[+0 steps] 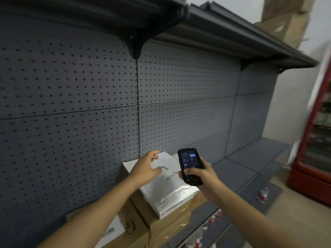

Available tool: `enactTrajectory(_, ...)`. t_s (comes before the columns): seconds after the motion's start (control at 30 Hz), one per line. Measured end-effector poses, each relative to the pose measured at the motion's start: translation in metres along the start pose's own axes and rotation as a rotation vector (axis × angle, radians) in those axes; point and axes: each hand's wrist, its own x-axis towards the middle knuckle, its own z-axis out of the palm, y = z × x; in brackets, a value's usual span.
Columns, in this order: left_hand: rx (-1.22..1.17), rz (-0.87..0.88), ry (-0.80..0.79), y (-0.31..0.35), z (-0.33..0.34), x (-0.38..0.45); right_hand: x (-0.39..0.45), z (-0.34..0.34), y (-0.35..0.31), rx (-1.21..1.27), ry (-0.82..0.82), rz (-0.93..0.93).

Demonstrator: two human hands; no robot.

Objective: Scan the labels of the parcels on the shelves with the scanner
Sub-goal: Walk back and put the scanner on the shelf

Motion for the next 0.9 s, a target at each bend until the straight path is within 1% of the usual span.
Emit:
enactTrajectory(0.23, -0.077, 0.213, -0.235, 0.090, 0.122, 0.053, -0.039, -0.128, -0.049, -0.036, 0.363, -0.145)
enactTrajectory(0.33, -0.100, 0.282, -0.330, 0.134, 0.180, 0.072, -0.063, -0.185, -0.073, -0.031, 0.466, -0.175)
enactTrajectory(0.5, -0.135, 0.383, -0.427, 0.203, 0.265, 0.091, -0.099, -0.258, -0.111, -0.071, 0.536, -0.230)
enactTrajectory(0.6, -0.151, 0.414, -0.469, 0.233, 0.304, 0.100, -0.107, -0.298, -0.126, -0.056, 0.611, -0.232)
enactTrajectory(0.77, -0.188, 0.410, -0.520, 0.261, 0.356, 0.120, -0.106, -0.347, -0.138, -0.036, 0.700, -0.241)
enactTrajectory(0.9, -0.193, 0.423, -0.546, 0.275, 0.400, 0.153, -0.085, -0.389, -0.143, -0.037, 0.734, -0.241)
